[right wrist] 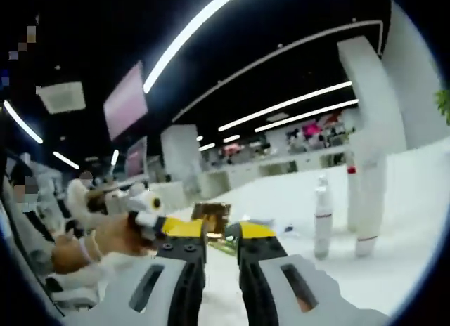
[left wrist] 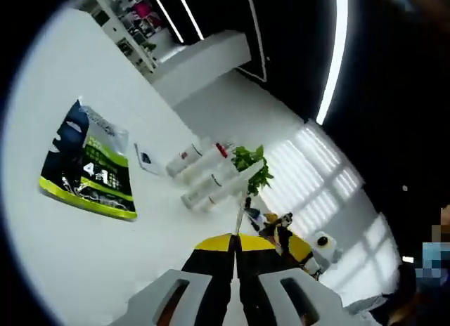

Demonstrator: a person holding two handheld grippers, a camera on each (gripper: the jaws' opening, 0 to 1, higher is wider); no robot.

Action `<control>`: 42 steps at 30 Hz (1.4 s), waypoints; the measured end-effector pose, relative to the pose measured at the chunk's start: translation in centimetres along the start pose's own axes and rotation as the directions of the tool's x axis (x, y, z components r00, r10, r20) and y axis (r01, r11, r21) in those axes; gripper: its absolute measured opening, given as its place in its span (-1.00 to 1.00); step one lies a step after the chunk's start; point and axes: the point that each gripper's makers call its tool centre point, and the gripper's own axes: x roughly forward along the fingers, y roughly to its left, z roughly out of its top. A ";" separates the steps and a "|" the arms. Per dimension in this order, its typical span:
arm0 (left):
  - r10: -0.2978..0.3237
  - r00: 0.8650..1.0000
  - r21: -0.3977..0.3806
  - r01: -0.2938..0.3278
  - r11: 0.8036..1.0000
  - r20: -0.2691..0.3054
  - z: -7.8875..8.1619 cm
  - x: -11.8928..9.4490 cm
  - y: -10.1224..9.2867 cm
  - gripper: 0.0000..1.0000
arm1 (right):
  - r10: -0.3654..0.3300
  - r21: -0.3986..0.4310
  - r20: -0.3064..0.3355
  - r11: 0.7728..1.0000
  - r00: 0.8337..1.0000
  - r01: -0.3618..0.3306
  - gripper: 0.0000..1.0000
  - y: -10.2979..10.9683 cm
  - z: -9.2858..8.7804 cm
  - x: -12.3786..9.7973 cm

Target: Arrange the skincare products in the storage area until every visible bottle or jar stands upright without overlapping.

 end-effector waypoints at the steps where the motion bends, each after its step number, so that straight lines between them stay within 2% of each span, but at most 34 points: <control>1: 0.019 1.000 -0.036 -0.019 0.999 0.007 0.5 0.5 0.6 -0.98 | 0.005 0.029 -0.013 1.000 1.000 -0.004 -0.74 -0.1 -0.6 -0.5; 3: 0.033 0.998 -0.087 -0.037 0.995 -0.050 0.6 1.7 1.7 -0.98 | 0.004 0.048 -0.038 0.999 0.999 -0.002 -0.76 -0.4 -1.5 -1.1; 4: 0.073 0.995 -0.091 -0.079 0.993 -0.062 0.9 2.3 2.6 -0.98 | -0.002 0.050 -0.046 0.999 0.999 0.004 -0.78 -0.5 -1.9 -1.3; 7: 0.112 0.988 -0.125 -0.125 0.984 -0.107 1.0 3.5 3.8 -0.98 | -0.028 0.043 -0.069 0.999 0.997 0.031 -0.80 -0.9 -3.0 -2.0; 9: 0.143 0.982 -0.098 -0.156 0.983 -0.121 1.2 3.8 4.6 -0.98 | -0.033 0.056 -0.077 0.998 0.997 0.037 -0.79 -0.9 -3.5 -2.8; 10: 0.195 0.972 -0.101 -0.208 0.973 -0.130 1.4 4.1 5.5 -0.98 | -0.031 0.062 -0.076 0.997 0.997 0.036 -0.79 -0.7 -3.6 -3.1; 12: 0.234 0.956 -0.103 -0.254 0.962 -0.178 0.8 4.5 6.1 -0.98 | -0.033 0.068 -0.076 0.997 0.997 0.038 -0.79 -0.4 -3.8 -3.6; 14: 0.250 0.947 -0.122 -0.278 0.953 -0.202 0.8 5.1 6.5 -0.98 | -0.038 0.060 -0.079 0.997 0.996 0.043 -0.79 0.1 -3.8 -4.2; 17: 0.266 0.939 -0.147 -0.301 0.942 -0.218 0.8 5.6 7.0 -0.97 | -0.040 0.044 -0.081 0.998 0.996 0.043 -0.79 0.5 -3.6 -4.6; 20: 0.283 0.927 -0.180 -0.331 0.926 -0.246 0.0 6.0 7.6 -0.96 | -0.036 0.035 -0.065 0.999 0.997 0.039 -0.79 0.9 -3.0 -4.7; 21: 0.275 0.928 -0.187 -0.325 0.927 -0.250 -0.2 6.2 7.5 -0.95 | -0.034 0.035 -0.062 0.999 0.997 0.036 -0.79 1.0 -2.9 -4.7; 22: 0.277 0.927 -0.184 -0.326 0.927 -0.252 -0.2 6.2 7.5 -0.94 | -0.033 0.035 -0.061 0.999 0.998 0.035 -0.79 1.0 -2.9 -4.7; 23: 0.312 0.915 -0.138 -0.354 0.925 -0.256 -0.6 6.0 7.7 -0.93 | -0.021 0.041 -0.059 0.999 0.998 0.023 -0.79 1.1 -2.8 -4.6; 24: 0.295 0.922 -0.150 -0.339 0.929 -0.252 -0.4 6.2 7.4 -0.93 | -0.008 0.046 -0.059 0.999 0.998 0.011 -0.79 1.3 -2.9 -4.5; 27: 0.303 0.917 -0.130 -0.344 0.930 -0.259 -0.6 6.0 7.4 -0.92 | 0.009 0.071 -0.056 0.997 0.998 -0.005 -0.79 1.4 -3.2 -4.4; 30: 0.312 0.914 -0.102 -0.348 0.932 -0.261 -0.1 6.0 7.4 -0.89 | 0.010 0.072 -0.066 0.997 0.998 -0.005 -0.78 1.4 -3.6 -4.2; 35: 0.320 0.914 -0.044 -0.340 0.939 -0.249 0.5 6.3 6.9 -0.68 | 0.012 0.077 -0.068 0.997 0.998 -0.007 -0.78 1.5 -3.6 -4.3; 37: 0.327 0.914 -0.024 -0.342 0.939 -0.241 1.1 6.4 6.8 -0.65 | 0.008 0.068 -0.064 0.998 0.998 -0.004 -0.78 1.6 -3.4 -4.4; 40: 0.317 0.917 -0.032 -0.334 0.942 -0.242 0.8 6.5 6.0 -0.58 | 0.003 0.054 -0.064 0.999 0.998 0.000 -0.78 1.6 -3.3 -4.7; 42: 0.310 0.920 -0.026 -0.325 0.945 -0.241 0.7 6.7 5.2 -0.46 | -0.003 0.049 -0.072 0.999 0.997 0.007 -0.78 1.3 -3.5 -4.8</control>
